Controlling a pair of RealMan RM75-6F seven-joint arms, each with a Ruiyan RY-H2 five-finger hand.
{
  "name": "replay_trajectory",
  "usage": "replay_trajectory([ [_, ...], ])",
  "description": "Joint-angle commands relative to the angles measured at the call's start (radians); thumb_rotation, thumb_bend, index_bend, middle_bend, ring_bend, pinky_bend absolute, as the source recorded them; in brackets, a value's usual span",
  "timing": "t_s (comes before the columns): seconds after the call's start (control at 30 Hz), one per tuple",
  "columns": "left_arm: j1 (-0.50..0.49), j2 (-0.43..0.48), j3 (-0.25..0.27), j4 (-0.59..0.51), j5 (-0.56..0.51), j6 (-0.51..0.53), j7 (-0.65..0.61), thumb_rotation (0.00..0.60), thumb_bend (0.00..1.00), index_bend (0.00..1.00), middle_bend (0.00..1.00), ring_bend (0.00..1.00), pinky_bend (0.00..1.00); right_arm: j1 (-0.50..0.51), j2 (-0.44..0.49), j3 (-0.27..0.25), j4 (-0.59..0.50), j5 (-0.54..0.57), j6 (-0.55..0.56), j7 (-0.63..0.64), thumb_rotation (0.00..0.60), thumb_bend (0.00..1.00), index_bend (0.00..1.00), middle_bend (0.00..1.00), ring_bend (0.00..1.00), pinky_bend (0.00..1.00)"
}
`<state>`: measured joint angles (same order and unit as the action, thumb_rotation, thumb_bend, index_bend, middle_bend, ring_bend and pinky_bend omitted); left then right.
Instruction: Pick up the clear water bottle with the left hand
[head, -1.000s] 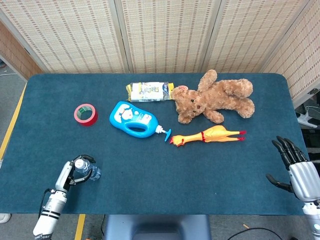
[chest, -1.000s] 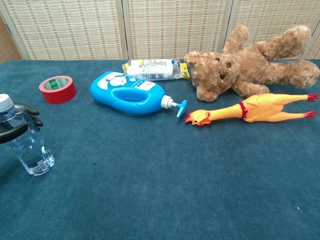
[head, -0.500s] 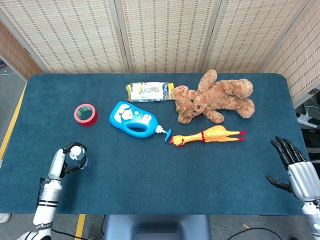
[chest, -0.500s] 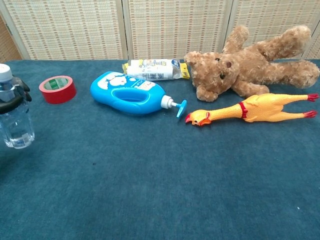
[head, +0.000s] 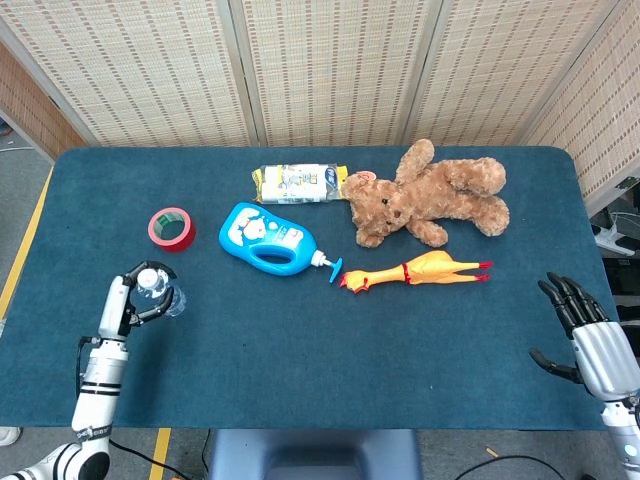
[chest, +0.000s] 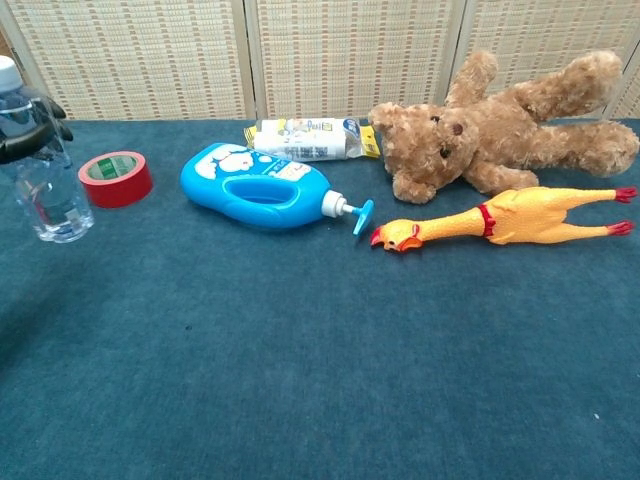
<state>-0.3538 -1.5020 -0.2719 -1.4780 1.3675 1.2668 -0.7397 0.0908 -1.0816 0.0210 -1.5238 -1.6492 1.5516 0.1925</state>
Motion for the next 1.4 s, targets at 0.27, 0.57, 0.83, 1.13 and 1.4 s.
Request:
replay_trajectory([
  [0.27, -0.026, -0.039, -0.062, 0.021, -0.236, 0.015, 0.232, 0.600, 0.57, 0.52, 0.56, 0.49, 0.48, 0.000, 0.000, -0.001, -0.001, 0.001, 0.000, -0.001, 0.600, 0.10, 0.00, 0.00, 0.00, 0.17],
  [0.57, -0.065, -0.196, -0.029, 0.331, -0.188, 0.229, 0.679, 0.600, 0.60, 0.52, 0.55, 0.49, 0.49, -0.001, -0.003, 0.000, -0.002, 0.001, 0.004, -0.009, 0.600, 0.10, 0.00, 0.00, 0.00, 0.17],
  [0.83, -0.030, -0.076, -0.039, 0.028, -0.187, 0.000, 0.197, 0.600, 0.60, 0.52, 0.56, 0.49, 0.50, -0.006, -0.011, 0.004, 0.003, 0.003, 0.017, -0.014, 0.600, 0.10, 0.00, 0.00, 0.00, 0.17],
  [1.13, -0.005, 0.017, -0.056, -0.072, -0.068, -0.112, -0.327, 0.600, 0.60, 0.52, 0.55, 0.49, 0.50, -0.005, -0.009, 0.003, 0.002, 0.003, 0.012, -0.012, 0.600, 0.10, 0.00, 0.00, 0.00, 0.17],
  [1.4, -0.016, -0.045, -0.040, 0.028, -0.191, -0.067, 0.093, 0.600, 0.60, 0.52, 0.55, 0.49, 0.50, -0.003, -0.009, 0.003, 0.003, 0.004, 0.009, -0.013, 0.600, 0.10, 0.00, 0.00, 0.00, 0.17],
])
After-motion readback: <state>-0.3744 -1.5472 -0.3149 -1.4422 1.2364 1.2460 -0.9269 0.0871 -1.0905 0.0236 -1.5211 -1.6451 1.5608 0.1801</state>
